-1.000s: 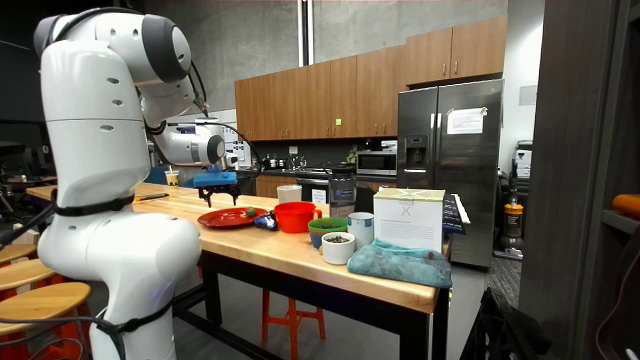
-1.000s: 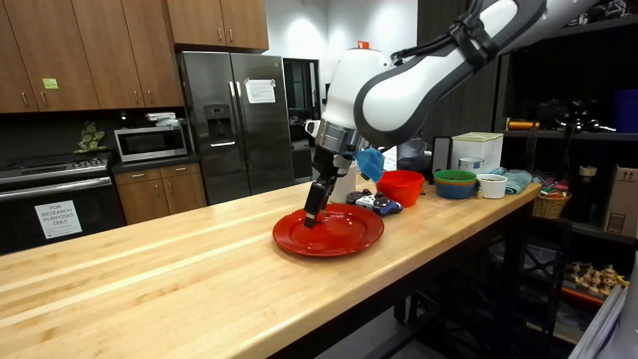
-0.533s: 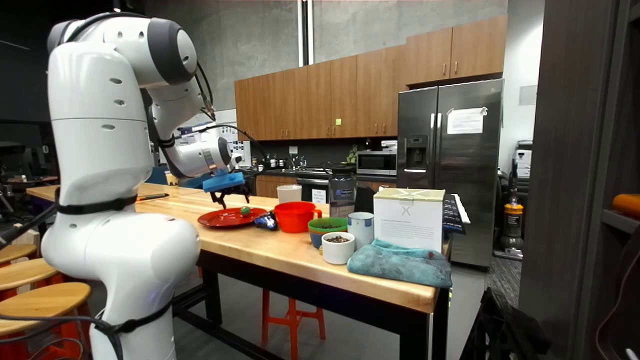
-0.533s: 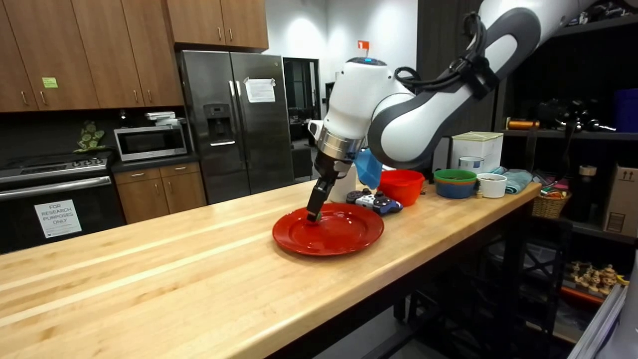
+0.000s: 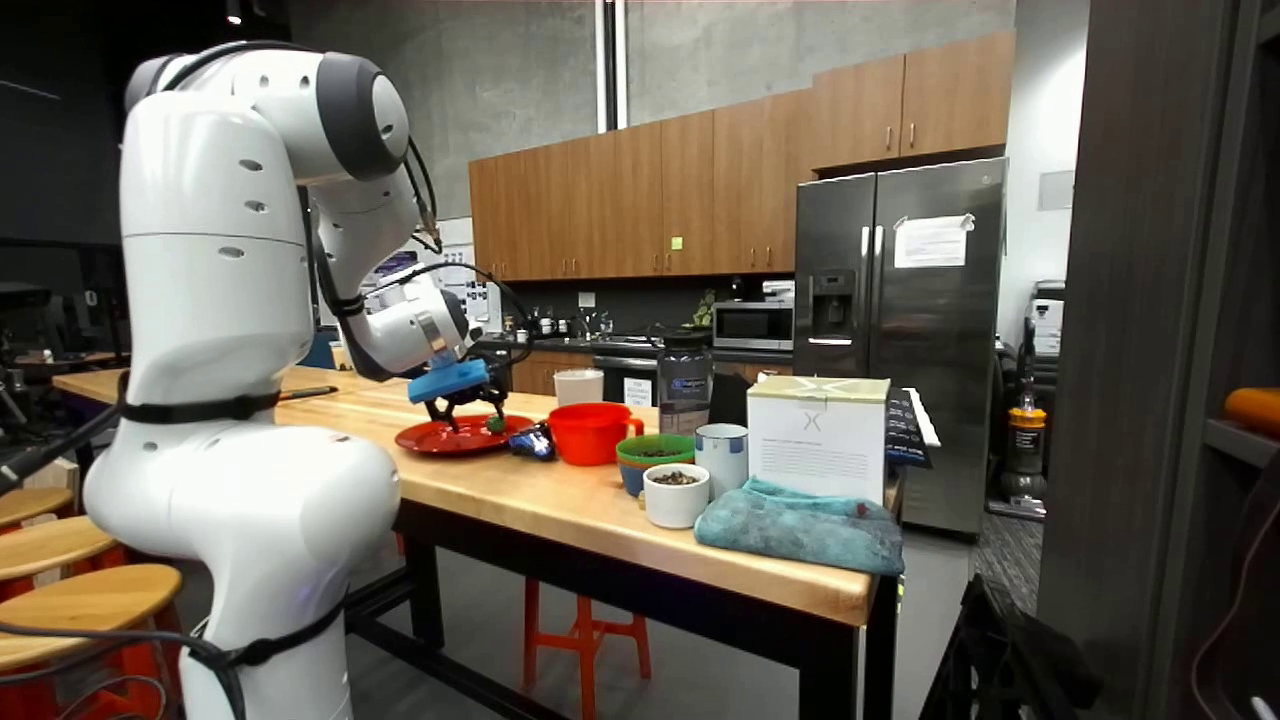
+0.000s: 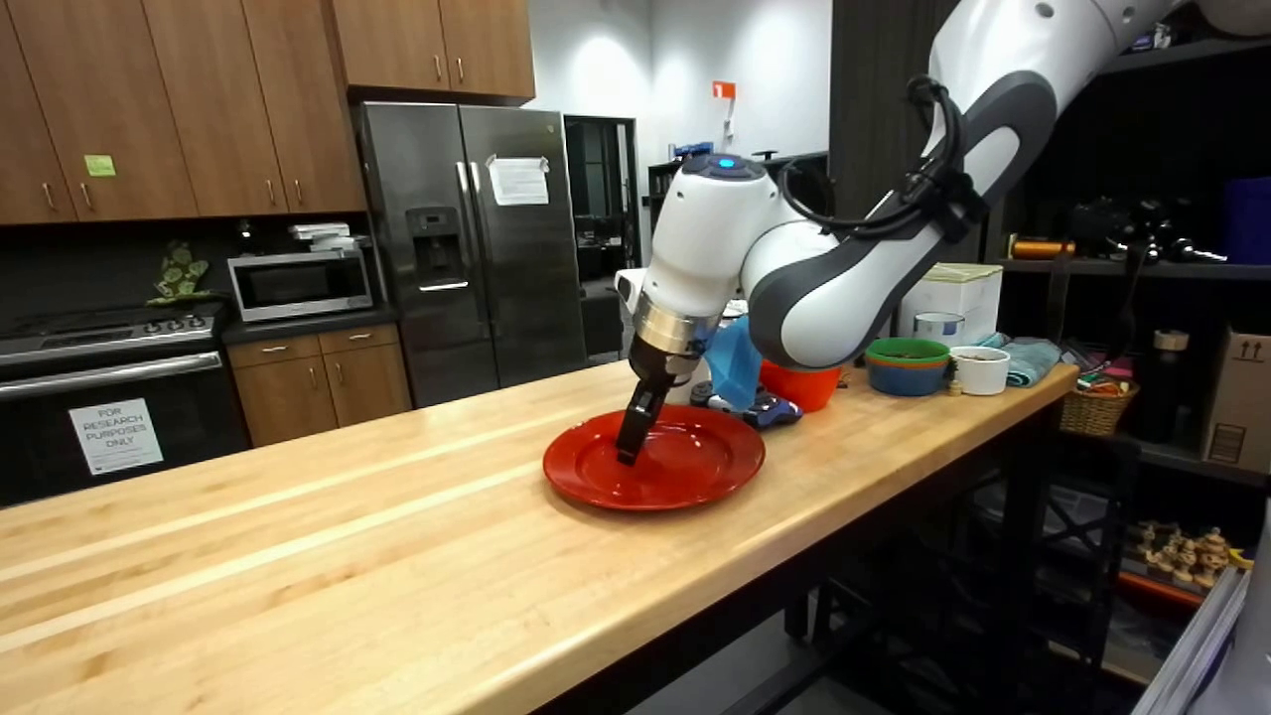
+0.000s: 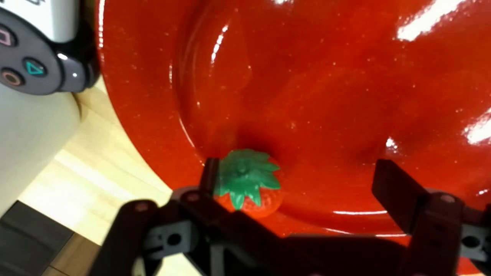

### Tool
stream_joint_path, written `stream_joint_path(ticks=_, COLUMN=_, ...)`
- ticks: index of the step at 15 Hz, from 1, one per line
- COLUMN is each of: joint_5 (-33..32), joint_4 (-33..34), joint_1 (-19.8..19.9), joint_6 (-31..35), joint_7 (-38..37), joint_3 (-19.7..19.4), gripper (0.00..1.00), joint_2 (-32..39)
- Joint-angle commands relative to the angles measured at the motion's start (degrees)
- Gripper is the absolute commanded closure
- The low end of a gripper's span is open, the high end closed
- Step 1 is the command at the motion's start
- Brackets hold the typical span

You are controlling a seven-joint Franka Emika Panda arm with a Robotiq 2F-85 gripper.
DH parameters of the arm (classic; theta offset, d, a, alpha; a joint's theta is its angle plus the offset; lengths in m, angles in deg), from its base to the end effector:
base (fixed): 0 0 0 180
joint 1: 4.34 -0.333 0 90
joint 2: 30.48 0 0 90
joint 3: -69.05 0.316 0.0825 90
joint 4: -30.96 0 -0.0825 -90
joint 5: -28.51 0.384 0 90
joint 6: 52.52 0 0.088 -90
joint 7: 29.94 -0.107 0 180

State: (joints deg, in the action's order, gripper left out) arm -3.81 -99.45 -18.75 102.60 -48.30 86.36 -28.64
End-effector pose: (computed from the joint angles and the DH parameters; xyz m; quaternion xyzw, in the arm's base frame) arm 0.4594 0.3052 0.3817 0.9097 0.3312 0.2420 0.0641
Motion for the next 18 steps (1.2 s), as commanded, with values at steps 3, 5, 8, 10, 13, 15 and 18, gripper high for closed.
stream_joint_path(ticks=3, joint_5=-2.66, joint_4=0.23, joint_1=-0.34, joint_6=0.45, joint_7=-3.7, joint_3=0.11, gripper=0.0, joint_2=0.72)
stream_joint_path(ticks=5, joint_5=-3.58, joint_4=0.31, joint_1=-0.45, joint_6=1.6, joint_7=-5.38, joint_3=0.03, gripper=0.0, joint_2=1.07)
stream_joint_path(ticks=8, joint_5=-5.71, joint_4=0.78, joint_1=-0.49, joint_6=3.2, joint_7=-8.01, joint_3=-0.02, gripper=0.0, joint_2=1.81)
stream_joint_path(ticks=10, joint_5=-7.7, joint_4=0.89, joint_1=-0.51, joint_6=3.94, joint_7=-9.87, joint_3=-0.11, gripper=0.0, joint_2=2.15)
stream_joint_path(ticks=13, joint_5=-12.16, joint_4=1.25, joint_1=-0.45, joint_6=4.15, joint_7=-13.68, joint_3=-0.49, gripper=0.0, joint_2=2.6)
stream_joint_path(ticks=15, joint_5=-15.95, joint_4=1.84, joint_1=-0.38, joint_6=4.04, joint_7=-17.01, joint_3=-0.88, gripper=0.0, joint_2=2.95)
stream_joint_path(ticks=18, joint_5=-22.14, joint_4=2.96, joint_1=-0.41, joint_6=4.18, joint_7=-23.27, joint_3=-1.64, gripper=0.0, joint_2=3.61)
